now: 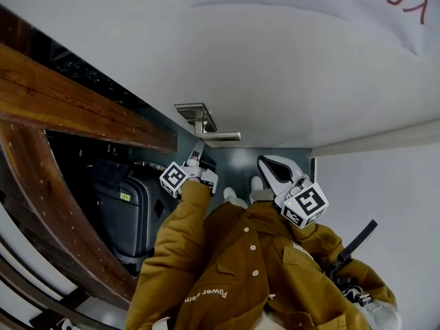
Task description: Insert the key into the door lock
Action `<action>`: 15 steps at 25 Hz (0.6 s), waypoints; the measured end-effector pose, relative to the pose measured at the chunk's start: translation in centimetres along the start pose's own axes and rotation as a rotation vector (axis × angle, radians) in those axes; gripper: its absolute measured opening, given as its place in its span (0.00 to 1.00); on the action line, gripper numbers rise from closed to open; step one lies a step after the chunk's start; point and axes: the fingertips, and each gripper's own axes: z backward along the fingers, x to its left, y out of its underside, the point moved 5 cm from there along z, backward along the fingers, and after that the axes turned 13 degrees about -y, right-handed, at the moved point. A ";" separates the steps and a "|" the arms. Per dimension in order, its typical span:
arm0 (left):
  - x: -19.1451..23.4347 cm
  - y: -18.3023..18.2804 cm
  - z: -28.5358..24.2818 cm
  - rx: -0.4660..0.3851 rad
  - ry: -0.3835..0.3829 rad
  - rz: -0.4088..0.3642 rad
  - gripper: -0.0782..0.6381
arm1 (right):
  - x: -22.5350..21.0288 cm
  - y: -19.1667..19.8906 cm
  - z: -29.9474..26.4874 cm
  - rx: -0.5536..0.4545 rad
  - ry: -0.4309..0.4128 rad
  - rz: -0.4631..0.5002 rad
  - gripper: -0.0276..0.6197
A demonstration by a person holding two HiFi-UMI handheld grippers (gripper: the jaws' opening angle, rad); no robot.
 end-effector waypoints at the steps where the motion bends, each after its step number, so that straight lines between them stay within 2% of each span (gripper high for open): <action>1: -0.3 0.1 -0.1 -0.003 0.014 0.002 0.15 | 0.0 0.0 0.1 -0.001 0.001 0.000 0.05; 5: -0.8 -0.1 -0.5 -0.011 0.015 -0.049 0.16 | -0.3 -0.1 0.0 -0.004 0.006 0.001 0.05; 7: -0.5 -0.5 -0.3 -0.015 -0.028 -0.138 0.19 | -0.4 -0.2 0.1 -0.004 0.007 0.001 0.05; 9: -0.1 -0.7 0.1 -0.029 -0.090 -0.273 0.20 | -0.5 -0.4 0.1 -0.006 0.006 0.000 0.05; 15: -0.6 -0.1 4.0 -0.110 -0.254 -0.762 0.15 | -0.1 -0.2 -0.4 -0.003 -0.024 0.001 0.05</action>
